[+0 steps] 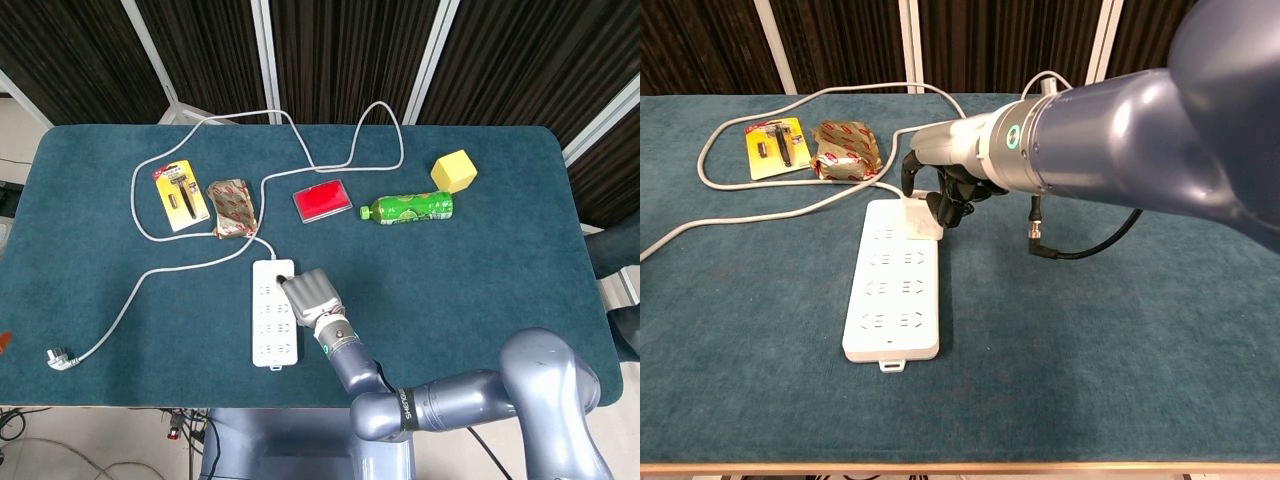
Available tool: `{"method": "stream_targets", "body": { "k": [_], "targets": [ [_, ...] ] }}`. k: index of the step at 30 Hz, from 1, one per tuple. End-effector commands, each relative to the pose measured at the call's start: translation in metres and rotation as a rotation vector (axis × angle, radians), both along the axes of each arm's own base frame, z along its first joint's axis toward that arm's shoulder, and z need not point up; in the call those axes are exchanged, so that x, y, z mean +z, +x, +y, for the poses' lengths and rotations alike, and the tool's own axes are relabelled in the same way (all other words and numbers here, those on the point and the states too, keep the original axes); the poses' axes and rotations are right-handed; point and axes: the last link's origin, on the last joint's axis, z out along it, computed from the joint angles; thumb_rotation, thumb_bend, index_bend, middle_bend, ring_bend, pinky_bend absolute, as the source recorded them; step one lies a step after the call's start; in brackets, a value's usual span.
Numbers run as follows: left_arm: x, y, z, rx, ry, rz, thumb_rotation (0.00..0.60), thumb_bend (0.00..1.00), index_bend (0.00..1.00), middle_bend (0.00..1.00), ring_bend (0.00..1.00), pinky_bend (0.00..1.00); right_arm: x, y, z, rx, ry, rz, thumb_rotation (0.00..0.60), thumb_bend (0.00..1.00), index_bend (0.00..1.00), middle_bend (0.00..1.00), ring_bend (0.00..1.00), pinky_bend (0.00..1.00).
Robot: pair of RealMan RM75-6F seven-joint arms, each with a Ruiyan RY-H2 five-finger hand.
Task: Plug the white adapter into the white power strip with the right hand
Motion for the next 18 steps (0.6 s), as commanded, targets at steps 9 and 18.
{"method": "stream_targets", "body": {
  "k": [9,18],
  "targets": [
    [0.0000,-0.0001,0.0000,0.001,0.001,0.001,0.600,0.10,0.20,0.00,0.00,0.00,-0.0019,-0.0013,-0.0008,0.001,0.001,0.005,0.600,0.82,0.20,0.86,0.88,0.85],
    [0.0005,0.0002,-0.0003,-0.001,0.004,0.002,0.600,0.10,0.20,0.00,0.00,0.00,-0.0071,-0.0037,0.0016,0.005,0.015,0.027,0.600,0.82,0.22,0.87,0.88,0.85]
  ]
}}
